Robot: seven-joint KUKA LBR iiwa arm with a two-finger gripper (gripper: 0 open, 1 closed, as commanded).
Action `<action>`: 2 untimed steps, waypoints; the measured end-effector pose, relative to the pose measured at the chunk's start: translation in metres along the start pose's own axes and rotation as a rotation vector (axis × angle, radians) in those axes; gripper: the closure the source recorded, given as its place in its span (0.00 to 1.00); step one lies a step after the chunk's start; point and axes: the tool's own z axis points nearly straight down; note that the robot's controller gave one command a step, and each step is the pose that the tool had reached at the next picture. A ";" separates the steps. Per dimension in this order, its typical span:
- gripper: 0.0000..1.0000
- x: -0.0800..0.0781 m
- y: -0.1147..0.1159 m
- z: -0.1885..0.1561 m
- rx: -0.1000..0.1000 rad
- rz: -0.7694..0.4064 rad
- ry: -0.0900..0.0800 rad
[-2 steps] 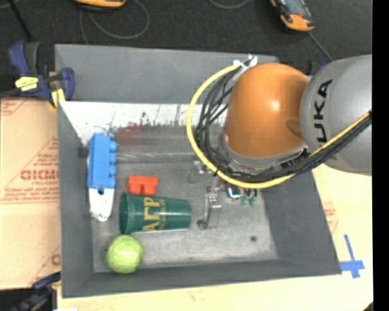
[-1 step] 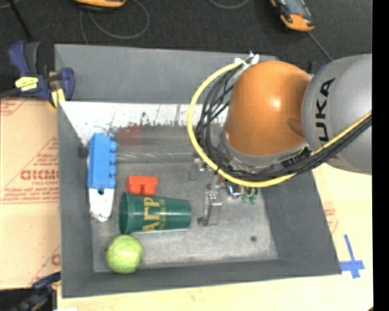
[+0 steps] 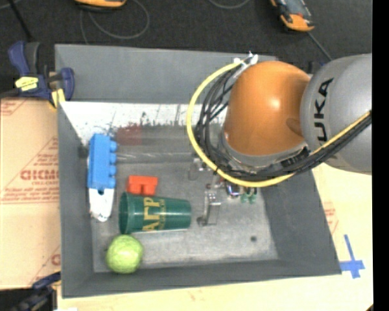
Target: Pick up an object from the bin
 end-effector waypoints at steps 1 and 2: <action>0.00 -0.003 -0.004 0.043 0.002 -0.049 0.007; 0.00 -0.021 0.015 0.080 0.002 -0.080 -0.005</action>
Offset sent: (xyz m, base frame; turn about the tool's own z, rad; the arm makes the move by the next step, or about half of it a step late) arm 0.0256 0.0305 -0.1052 -0.0968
